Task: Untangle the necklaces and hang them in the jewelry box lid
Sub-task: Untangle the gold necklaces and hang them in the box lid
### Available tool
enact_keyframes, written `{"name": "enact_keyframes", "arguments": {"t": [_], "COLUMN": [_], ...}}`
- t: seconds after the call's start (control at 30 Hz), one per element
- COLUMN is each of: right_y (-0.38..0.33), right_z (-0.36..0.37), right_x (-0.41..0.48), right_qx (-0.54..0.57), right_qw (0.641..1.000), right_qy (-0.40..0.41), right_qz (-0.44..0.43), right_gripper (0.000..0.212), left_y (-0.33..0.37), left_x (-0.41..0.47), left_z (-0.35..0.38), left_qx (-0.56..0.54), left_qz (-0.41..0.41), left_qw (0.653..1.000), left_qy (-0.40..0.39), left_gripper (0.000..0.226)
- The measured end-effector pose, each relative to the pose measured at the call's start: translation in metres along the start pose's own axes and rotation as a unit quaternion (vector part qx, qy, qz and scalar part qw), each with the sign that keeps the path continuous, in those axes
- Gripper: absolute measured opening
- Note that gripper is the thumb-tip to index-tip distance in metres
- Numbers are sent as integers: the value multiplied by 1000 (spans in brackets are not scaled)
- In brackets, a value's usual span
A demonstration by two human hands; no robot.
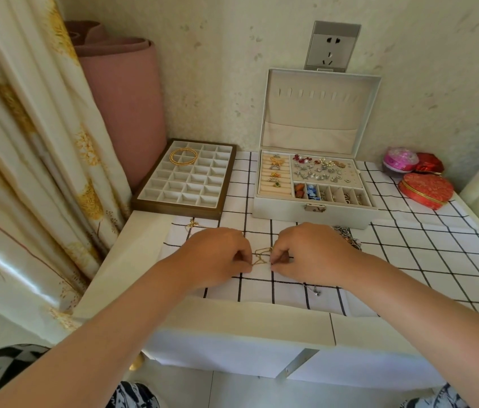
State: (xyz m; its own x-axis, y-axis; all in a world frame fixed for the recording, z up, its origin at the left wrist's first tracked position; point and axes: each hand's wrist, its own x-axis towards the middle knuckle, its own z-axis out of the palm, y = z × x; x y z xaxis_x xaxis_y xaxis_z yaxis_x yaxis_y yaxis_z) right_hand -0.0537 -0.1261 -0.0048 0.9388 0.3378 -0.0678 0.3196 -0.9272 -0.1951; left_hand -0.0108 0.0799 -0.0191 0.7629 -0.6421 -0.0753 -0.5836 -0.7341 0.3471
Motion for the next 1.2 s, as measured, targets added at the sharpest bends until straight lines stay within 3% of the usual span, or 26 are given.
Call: {"name": "enact_keyframes", "arguments": {"t": [0.2, 0.37, 0.5, 0.63, 0.73, 0.9, 1.0, 1.2], "right_y": [0, 1, 5, 7, 8, 7, 7, 8], "right_z": [5, 6, 4, -4, -6, -6, -6, -15], "right_x": [2, 1, 2, 6, 6, 6, 8, 8], "right_qx": [-90, -39, 134, 257, 326, 461, 521, 504], "right_qw": [995, 999, 988, 958, 930, 855, 814, 844], "right_qy": [28, 7, -11, -5, -3, 12, 28, 43], "right_qz": [-37, 5, 81, 129, 169, 237, 254, 179], "right_gripper": [19, 14, 13, 20, 23, 22, 21, 18], "left_y": [7, 3, 2, 3, -3, -10, -14, -3], "left_x": [1, -4, -5, -6, -5, -6, -8, -9], "left_z": [-1, -10, -18, -26, -36, -48, -53, -40], "left_qx": [44, -199, -471, -598, -630, -632, -588, -391], "left_qz": [-6, -63, -97, -115, -99, -70, -74, -78], "left_qw": [998, 978, 877, 793, 770, 772, 806, 913], "left_qy": [-43, -20, -11, -20, -12, 11, 1, -84], "left_gripper": [14, 13, 18, 15, 15, 15, 24, 18]}}
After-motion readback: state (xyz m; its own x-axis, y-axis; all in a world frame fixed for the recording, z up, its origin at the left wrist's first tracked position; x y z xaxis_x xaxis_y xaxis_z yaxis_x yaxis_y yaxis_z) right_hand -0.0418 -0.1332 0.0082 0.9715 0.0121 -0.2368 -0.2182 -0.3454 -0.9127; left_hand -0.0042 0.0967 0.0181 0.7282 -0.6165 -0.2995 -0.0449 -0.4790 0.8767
